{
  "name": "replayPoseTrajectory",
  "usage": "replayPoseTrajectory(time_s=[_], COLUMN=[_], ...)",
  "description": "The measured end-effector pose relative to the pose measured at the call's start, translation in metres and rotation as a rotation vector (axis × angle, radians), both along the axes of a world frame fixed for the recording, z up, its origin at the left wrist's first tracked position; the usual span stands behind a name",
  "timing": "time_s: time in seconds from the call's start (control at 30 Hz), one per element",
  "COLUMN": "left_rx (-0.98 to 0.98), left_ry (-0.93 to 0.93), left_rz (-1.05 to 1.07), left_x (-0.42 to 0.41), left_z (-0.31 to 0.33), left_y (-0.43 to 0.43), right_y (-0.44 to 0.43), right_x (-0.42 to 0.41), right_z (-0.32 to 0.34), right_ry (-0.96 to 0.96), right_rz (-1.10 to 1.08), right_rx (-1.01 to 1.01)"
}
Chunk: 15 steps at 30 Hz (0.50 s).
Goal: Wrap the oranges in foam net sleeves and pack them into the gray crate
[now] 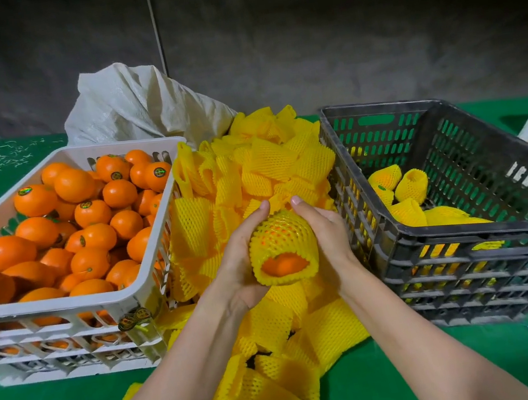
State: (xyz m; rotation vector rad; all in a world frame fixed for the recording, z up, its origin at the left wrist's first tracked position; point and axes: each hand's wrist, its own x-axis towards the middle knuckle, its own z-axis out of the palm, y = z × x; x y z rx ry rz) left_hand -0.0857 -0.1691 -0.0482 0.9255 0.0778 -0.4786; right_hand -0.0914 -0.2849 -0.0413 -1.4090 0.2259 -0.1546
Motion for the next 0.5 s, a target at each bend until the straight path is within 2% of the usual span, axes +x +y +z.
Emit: replayPoseTrajectory(time_s=[0.17, 0.23, 0.33, 0.4, 0.5], left_rx=[-0.002, 0.024, 0.251, 0.406, 0.471], left_ry=[0.022, 0.037, -0.016, -0.104, -0.156], left_rz=[-0.010, 0.054, 0.261, 0.356, 0.356], left_x=[-0.002, -0.002, 0.001, 0.004, 0.011], left_z=[0.001, 0.001, 0.000, 0.000, 0.000], left_y=[0.002, 0.001, 0.000, 0.000, -0.001], right_y=[0.004, 0.004, 0.000, 0.001, 0.007], right_x=[0.000, 0.002, 0.004, -0.001, -0.009], right_z=[-0.001, -0.003, -0.009, -0.013, -0.012], right_ry=[0.006, -0.010, -0.081, -0.118, -0.109], right_rz=[0.050, 0.066, 0.050, 0.087, 0.257], right_rx=[0.045, -0.024, -0.235, -0.248, -0.222])
